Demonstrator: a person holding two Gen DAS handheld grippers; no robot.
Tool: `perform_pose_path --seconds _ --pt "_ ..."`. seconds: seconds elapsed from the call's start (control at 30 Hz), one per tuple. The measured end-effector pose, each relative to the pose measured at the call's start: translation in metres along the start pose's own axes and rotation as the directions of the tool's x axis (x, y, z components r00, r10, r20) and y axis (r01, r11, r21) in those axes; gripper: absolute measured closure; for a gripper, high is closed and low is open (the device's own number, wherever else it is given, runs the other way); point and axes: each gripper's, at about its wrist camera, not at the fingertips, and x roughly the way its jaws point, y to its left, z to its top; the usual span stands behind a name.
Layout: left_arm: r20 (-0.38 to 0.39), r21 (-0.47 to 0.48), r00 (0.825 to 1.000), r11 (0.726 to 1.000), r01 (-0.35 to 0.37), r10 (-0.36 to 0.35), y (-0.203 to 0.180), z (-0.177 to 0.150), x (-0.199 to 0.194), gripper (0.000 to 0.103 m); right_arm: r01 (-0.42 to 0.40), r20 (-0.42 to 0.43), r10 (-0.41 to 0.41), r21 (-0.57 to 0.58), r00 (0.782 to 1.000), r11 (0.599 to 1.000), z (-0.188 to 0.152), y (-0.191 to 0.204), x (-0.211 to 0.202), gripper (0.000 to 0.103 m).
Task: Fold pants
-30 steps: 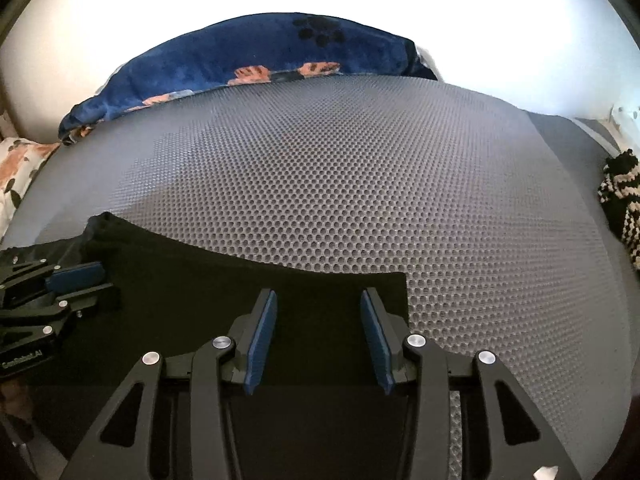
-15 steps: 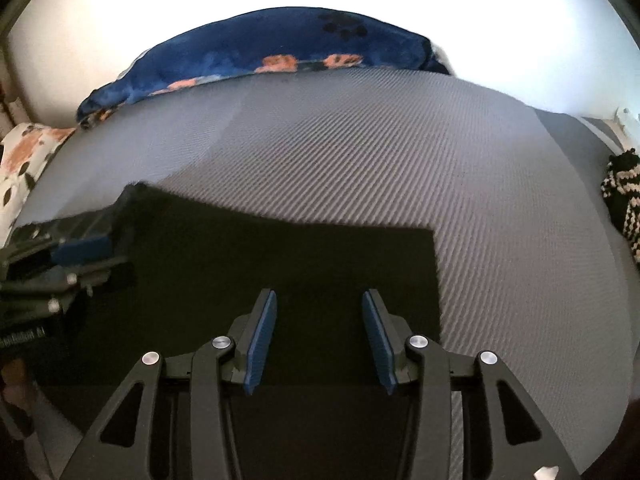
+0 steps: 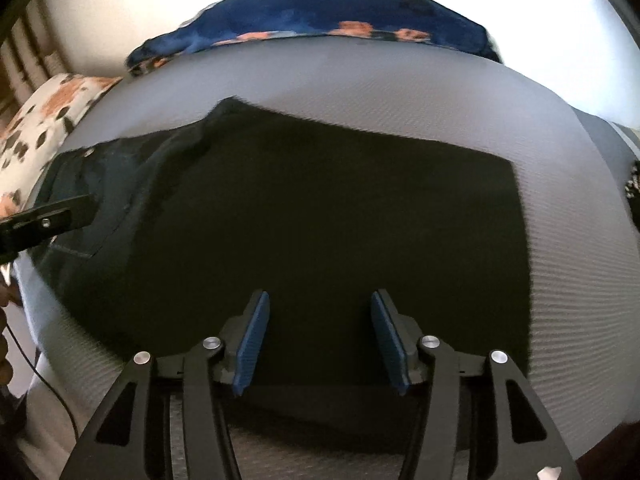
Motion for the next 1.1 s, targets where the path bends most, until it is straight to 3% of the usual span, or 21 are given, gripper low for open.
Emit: perform_pose_path --seconds 0.13,0.37,0.57,0.7,0.83,1.1 --pt "0.05 -0.132 0.999 0.991 -0.009 0.016 0.046 -0.018 -0.029 0.04 -0.035 -0.005 0.035 -0.037 0.999 0.999 -0.002 0.022 0.001 0.051" --pt "0.096 -0.339 0.995 0.941 -0.002 0.037 0.117 -0.04 -0.06 0.04 -0.086 -0.015 0.085 -0.086 0.996 0.993 0.002 0.055 0.005 0.049" --pt "0.123 -0.505 0.992 0.862 0.046 0.019 0.163 -0.055 -0.067 0.04 -0.128 -0.013 0.127 -0.07 0.992 0.989 0.007 0.063 0.001 0.044" --pt "0.128 -0.598 0.989 0.79 0.136 -0.073 0.183 -0.062 -0.056 0.04 -0.136 -0.004 0.136 -0.038 0.991 0.99 0.01 0.057 -0.002 0.041" --pt "0.168 -0.66 0.97 0.711 0.243 -0.175 0.201 -0.068 -0.044 0.04 -0.143 0.0 0.143 -0.02 0.99 0.99 0.013 0.052 -0.002 0.041" --pt "0.192 -0.688 0.953 0.66 0.301 -0.234 0.214 -0.064 -0.019 0.04 -0.136 -0.028 0.135 -0.027 0.99 0.99 0.012 0.054 0.006 0.041"
